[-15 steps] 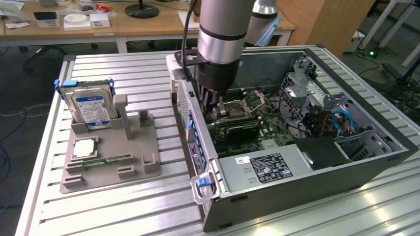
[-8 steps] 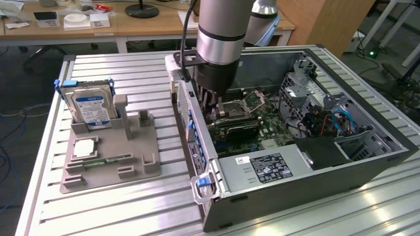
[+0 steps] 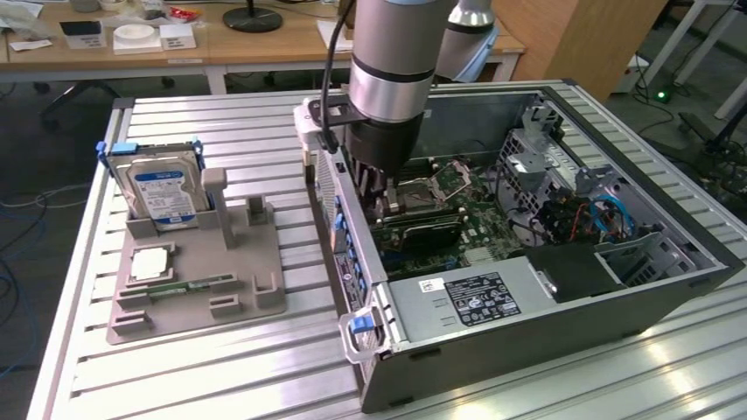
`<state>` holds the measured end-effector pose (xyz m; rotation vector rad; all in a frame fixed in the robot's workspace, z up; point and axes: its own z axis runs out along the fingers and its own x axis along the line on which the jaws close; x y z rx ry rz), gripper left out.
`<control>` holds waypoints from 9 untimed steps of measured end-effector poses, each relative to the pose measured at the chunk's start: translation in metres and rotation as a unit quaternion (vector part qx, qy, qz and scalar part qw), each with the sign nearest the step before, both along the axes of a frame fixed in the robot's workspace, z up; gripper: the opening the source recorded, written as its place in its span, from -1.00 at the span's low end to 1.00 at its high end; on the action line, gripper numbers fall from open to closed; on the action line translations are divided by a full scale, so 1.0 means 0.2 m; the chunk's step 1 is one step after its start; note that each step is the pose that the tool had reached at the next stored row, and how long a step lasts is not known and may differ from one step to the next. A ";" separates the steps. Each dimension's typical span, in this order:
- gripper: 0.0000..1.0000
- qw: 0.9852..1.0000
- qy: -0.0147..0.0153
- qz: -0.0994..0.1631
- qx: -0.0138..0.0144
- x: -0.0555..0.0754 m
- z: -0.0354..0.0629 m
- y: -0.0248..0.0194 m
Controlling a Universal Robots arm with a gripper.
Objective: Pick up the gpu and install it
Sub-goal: 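Press down on the gpu until it lock into place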
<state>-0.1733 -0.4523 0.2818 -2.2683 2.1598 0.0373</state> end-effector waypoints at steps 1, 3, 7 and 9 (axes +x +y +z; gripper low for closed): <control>-0.79 1.000 0.000 0.000 0.000 0.00 0.000 -0.002; -0.79 1.000 0.002 0.000 0.000 0.03 -0.001 -0.004; -0.79 1.000 0.004 0.000 0.000 0.07 -0.002 -0.005; -0.79 1.000 0.004 0.000 0.000 0.08 -0.006 -0.007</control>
